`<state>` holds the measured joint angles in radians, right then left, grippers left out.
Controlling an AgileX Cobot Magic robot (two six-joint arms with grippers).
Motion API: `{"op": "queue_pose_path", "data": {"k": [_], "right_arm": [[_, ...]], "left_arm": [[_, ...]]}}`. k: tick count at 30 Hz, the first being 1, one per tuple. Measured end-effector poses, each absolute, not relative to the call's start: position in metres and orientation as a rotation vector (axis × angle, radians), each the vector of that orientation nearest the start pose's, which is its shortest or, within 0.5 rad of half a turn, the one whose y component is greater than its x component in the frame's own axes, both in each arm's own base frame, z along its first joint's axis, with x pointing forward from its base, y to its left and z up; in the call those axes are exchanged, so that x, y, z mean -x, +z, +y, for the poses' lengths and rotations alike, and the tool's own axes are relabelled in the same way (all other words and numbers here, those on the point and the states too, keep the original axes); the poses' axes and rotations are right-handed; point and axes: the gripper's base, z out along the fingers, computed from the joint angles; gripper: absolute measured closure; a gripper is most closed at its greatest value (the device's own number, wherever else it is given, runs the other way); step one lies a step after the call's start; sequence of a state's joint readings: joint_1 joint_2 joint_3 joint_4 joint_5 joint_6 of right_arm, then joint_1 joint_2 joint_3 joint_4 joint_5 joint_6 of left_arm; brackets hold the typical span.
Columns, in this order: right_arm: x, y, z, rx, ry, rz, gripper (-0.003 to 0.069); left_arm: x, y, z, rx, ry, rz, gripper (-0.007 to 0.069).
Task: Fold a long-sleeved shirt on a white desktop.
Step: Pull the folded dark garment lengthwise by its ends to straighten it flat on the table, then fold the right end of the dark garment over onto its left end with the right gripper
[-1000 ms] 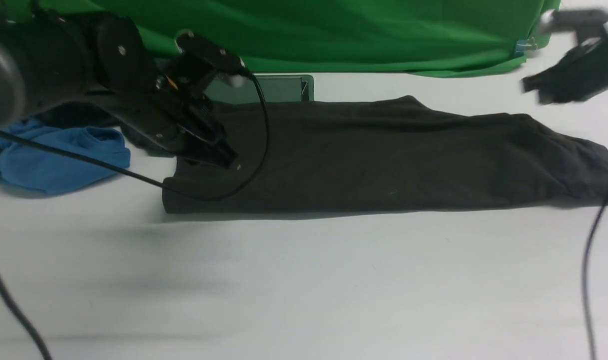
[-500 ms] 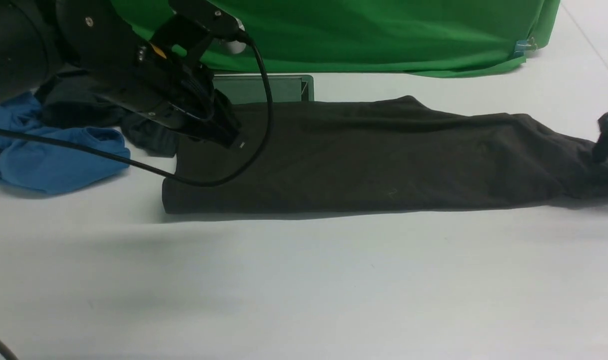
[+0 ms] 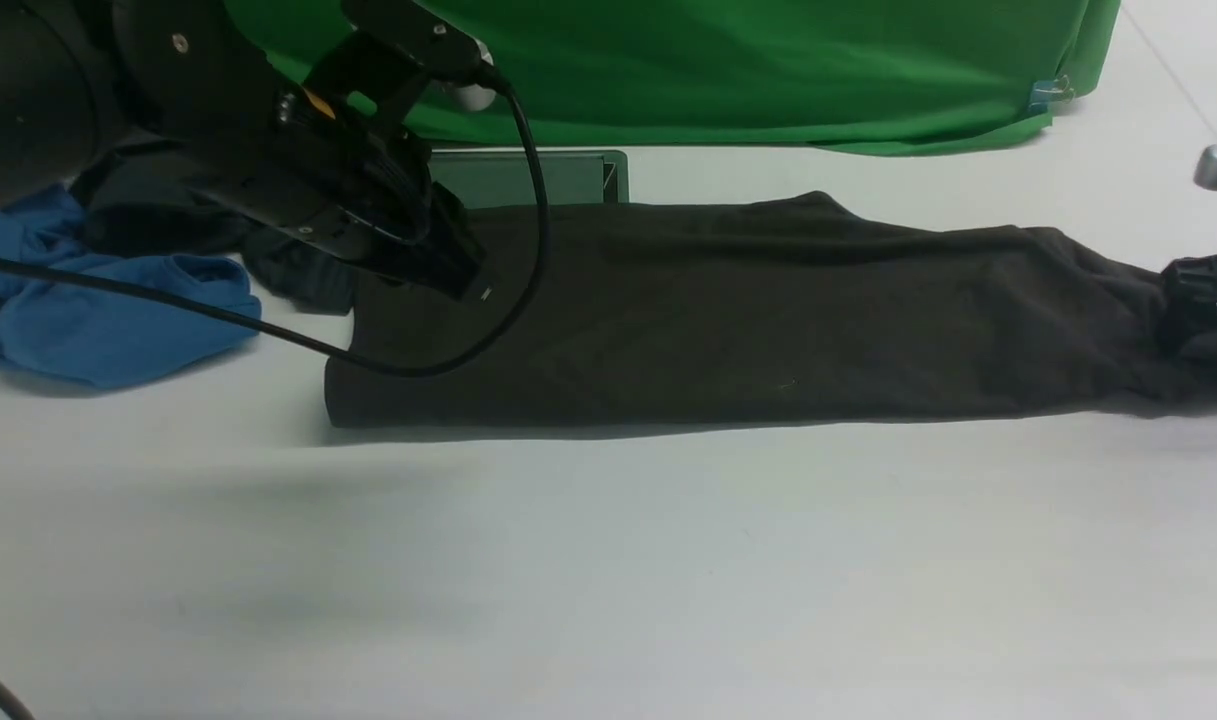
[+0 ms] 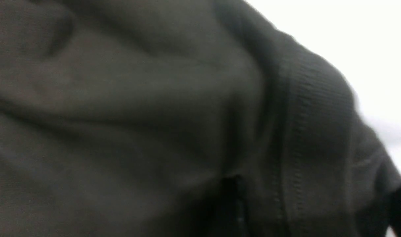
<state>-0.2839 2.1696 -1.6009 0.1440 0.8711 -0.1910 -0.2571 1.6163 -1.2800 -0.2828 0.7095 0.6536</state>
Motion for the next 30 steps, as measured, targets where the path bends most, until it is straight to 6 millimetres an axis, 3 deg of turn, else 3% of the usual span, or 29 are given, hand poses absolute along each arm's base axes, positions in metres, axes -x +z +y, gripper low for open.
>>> {"op": "queue_pose_path", "data": {"k": [1,2,6,8,13,16,22,26,30], "right_arm": [[-0.428,0.15,-0.115,-0.246,0.094,2.89,0.0132],[-0.43,0.15,-0.11,-0.196,0.097,2.892,0.0265],[-0.429,0.149,-0.111,-0.162,0.099,2.895,0.0545],[-0.428,0.149,-0.115,-0.181,0.099,2.898,0.0566],[-0.41,0.153,-0.16,-0.356,0.046,2.905,0.0565],[-0.402,0.158,-0.177,-0.398,0.011,2.902,0.0565],[-0.396,0.176,-0.177,-0.397,0.0,2.893,0.0565],[-0.389,0.209,-0.174,-0.386,-0.018,2.846,0.0565],[-0.377,0.26,-0.163,-0.353,-0.054,2.749,0.0565]], "left_arm": [[-0.337,0.291,-0.106,-0.92,-0.154,2.318,0.0606],[-0.337,0.291,-0.106,-0.933,-0.148,2.312,0.0606],[-0.337,0.29,-0.105,-0.961,-0.126,2.31,0.0606],[-0.336,0.29,-0.104,-0.969,-0.125,2.316,0.0606],[-0.334,0.288,-0.104,-0.988,-0.124,2.333,0.0606],[-0.334,0.288,-0.102,-1.008,-0.099,2.337,0.0606],[-0.335,0.287,-0.094,-1.027,-0.011,2.356,0.0606],[-0.341,0.288,-0.074,-0.936,0.016,2.377,0.0606],[-0.349,0.297,-0.051,-0.796,-0.013,2.372,0.0606]]}}
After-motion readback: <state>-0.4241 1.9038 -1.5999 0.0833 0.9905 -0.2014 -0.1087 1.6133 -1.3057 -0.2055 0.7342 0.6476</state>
